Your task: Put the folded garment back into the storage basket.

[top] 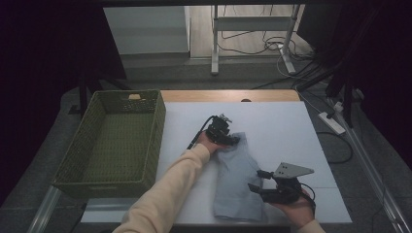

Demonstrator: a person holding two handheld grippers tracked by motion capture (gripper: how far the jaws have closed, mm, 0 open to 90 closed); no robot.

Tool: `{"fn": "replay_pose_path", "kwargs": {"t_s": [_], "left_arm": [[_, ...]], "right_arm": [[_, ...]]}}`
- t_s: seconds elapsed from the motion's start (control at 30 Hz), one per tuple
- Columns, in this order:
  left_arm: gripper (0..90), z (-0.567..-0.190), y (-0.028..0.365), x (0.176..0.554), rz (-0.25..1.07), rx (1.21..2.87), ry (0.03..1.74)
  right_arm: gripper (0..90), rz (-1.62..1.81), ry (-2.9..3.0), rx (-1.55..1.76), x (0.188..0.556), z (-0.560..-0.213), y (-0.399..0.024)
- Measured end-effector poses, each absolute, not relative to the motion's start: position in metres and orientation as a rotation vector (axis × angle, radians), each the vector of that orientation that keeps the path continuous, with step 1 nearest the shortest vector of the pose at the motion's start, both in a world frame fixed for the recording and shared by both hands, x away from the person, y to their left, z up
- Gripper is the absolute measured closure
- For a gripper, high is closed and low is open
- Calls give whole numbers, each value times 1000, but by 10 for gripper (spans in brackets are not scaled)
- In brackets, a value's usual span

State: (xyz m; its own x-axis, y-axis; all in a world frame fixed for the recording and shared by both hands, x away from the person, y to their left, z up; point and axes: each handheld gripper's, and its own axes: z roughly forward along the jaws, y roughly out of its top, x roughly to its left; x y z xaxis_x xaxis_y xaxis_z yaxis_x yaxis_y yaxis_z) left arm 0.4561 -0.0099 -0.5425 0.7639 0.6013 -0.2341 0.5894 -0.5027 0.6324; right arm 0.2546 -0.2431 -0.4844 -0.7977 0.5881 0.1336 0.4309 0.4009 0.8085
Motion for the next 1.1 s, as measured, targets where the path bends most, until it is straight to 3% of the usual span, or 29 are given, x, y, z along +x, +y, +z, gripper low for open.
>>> {"fn": "replay_pose_path", "kwargs": {"t_s": [0.47,0.67,1.1], "left_arm": [[749,-542,-13,447,-34,2242,789],[794,-539,-14,444,4,2249,764],[803,-507,10,447,100,2134,782]], "right_arm": [[387,1349,2476,913,255,-484,-244],[387,1344,2472,917,255,-484,-245],[383,1346,2441,956,256,-484,-248]]}}
